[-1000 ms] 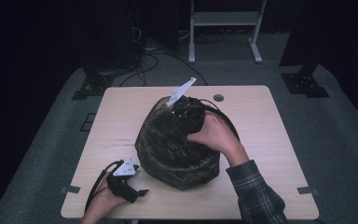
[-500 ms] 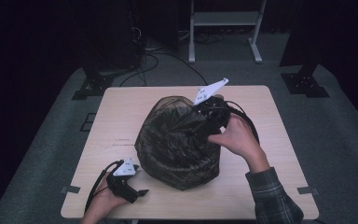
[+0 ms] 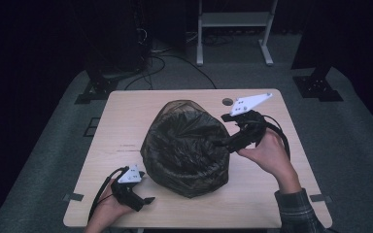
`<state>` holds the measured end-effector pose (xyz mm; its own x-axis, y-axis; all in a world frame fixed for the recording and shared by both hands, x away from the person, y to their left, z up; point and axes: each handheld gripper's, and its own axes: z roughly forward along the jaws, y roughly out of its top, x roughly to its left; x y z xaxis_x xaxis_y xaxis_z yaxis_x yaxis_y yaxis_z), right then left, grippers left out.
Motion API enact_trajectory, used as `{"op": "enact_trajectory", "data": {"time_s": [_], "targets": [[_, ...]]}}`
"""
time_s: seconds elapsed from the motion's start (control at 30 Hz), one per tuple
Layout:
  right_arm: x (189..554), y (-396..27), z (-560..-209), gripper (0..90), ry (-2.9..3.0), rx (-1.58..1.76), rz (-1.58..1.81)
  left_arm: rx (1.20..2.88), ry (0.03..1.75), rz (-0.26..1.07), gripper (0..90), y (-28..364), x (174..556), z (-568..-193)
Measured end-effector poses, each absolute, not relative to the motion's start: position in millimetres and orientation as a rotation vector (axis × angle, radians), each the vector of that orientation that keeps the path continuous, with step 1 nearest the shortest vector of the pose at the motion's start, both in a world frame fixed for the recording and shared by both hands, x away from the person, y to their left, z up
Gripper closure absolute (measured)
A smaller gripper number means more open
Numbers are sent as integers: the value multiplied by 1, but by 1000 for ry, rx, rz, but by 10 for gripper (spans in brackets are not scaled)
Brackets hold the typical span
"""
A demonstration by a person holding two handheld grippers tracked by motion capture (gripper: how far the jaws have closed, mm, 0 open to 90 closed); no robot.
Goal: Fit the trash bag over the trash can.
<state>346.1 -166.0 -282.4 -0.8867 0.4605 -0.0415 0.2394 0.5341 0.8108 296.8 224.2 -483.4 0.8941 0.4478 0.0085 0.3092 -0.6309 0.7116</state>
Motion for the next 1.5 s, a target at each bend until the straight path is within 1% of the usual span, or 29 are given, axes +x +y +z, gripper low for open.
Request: {"op": "enact_trajectory", "data": {"time_s": [0.27, 0.53, 0.83, 1.13, 1.5], "targets": [[333, -196, -297, 114, 2478, 643, 1326, 2300, 539, 237, 0, 224, 297, -483], [315, -213, -318, 113, 2470, 666, 1355, 2301, 539, 236, 0, 224, 297, -483], [296, -219, -353, 113, 2486, 670, 1372, 2302, 539, 236, 0, 224, 297, -483], [287, -226, -387, 109, 2492, 683, 1412, 2301, 540, 237, 0, 224, 297, -483], [282, -216, -424, 104, 2549, 701, 1294, 2300, 540, 236, 0, 224, 297, -483]]}}
